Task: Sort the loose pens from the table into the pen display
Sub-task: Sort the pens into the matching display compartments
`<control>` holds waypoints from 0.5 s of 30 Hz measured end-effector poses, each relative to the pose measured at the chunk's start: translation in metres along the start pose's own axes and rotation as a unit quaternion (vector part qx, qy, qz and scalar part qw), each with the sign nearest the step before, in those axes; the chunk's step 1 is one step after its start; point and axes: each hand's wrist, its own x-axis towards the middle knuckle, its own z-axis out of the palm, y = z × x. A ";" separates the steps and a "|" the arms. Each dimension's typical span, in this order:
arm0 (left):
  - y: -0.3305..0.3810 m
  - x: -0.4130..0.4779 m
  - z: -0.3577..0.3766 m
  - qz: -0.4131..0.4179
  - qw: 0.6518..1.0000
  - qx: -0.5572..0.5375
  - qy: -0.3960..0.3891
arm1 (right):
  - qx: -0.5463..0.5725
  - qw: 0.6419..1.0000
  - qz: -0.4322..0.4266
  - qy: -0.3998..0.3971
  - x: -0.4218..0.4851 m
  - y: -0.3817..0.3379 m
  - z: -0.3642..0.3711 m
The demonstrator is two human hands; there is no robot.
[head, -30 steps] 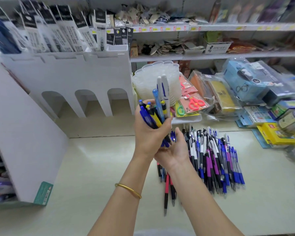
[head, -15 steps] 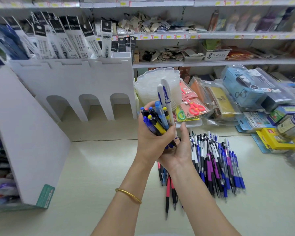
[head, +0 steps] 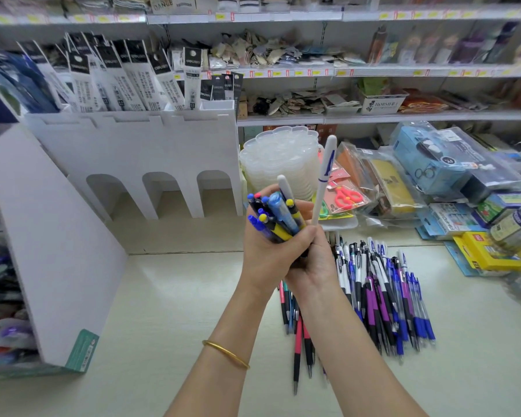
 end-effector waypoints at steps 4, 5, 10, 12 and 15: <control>0.001 -0.001 -0.001 -0.010 1.000 0.008 0.013 | -0.013 0.996 -0.011 0.089 0.002 0.006 -0.001; 0.000 -0.001 -0.001 -0.023 1.000 0.002 0.020 | -0.023 0.995 -0.018 0.100 0.001 0.005 -0.002; 0.003 -0.001 -0.002 -0.032 0.999 0.014 0.022 | -0.094 0.989 -0.022 0.114 -0.007 0.004 0.006; 0.003 0.001 -0.005 -0.042 0.998 0.011 0.046 | -0.123 0.987 -0.002 0.101 -0.009 0.007 0.007; 0.005 0.001 -0.013 -0.061 0.995 0.016 0.075 | -0.195 0.976 0.075 0.067 -0.016 0.011 0.009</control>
